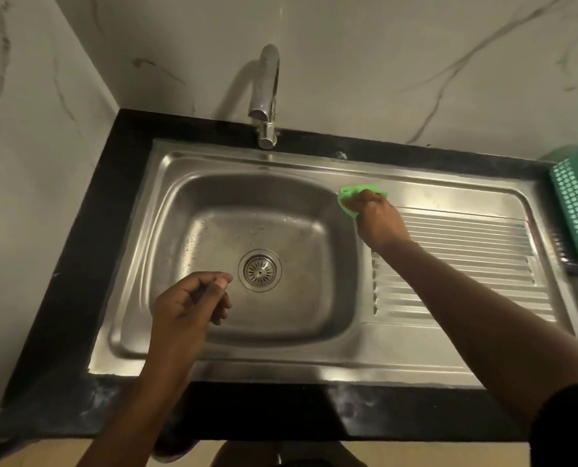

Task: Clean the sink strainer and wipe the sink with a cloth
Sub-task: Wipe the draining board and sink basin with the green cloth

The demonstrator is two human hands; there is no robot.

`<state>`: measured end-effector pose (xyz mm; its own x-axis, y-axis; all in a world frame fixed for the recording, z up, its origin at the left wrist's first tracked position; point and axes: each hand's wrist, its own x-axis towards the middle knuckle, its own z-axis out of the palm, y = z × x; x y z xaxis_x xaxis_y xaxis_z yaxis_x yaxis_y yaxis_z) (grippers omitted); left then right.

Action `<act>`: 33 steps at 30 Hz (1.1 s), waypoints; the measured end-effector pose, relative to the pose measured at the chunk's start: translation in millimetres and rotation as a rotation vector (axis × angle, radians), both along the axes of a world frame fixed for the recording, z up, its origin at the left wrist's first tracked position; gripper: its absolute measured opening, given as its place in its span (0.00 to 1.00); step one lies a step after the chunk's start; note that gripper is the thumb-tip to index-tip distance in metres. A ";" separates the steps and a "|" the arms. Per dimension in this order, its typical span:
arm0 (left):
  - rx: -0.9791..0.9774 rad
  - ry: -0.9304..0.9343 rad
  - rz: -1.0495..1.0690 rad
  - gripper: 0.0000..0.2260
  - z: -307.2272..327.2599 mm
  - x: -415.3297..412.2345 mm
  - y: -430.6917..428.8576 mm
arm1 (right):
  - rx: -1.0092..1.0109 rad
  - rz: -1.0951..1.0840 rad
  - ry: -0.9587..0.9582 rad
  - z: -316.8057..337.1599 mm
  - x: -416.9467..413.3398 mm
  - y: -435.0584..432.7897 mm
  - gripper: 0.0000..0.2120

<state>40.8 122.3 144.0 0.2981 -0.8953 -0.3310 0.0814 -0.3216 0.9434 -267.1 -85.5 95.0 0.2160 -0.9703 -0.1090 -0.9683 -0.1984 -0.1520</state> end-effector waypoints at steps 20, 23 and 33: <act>-0.117 0.088 -0.227 0.11 20.0 -50.5 16.7 | 0.132 -0.076 -0.170 9.1 -24.3 241.7 0.21; -0.117 0.110 -0.254 0.10 20.3 -55.7 20.7 | 0.179 -0.096 -0.235 17.1 -18.7 257.5 0.20; -0.118 0.072 -0.393 0.10 10.7 -75.9 33.2 | 0.537 -0.447 -0.921 63.0 -14.7 264.9 0.18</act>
<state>-35.1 155.5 154.7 -0.0946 -0.9693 -0.2270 0.0413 -0.2316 0.9719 -281.8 179.4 158.1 0.0773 -0.8566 -0.5102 -0.4138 0.4380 -0.7981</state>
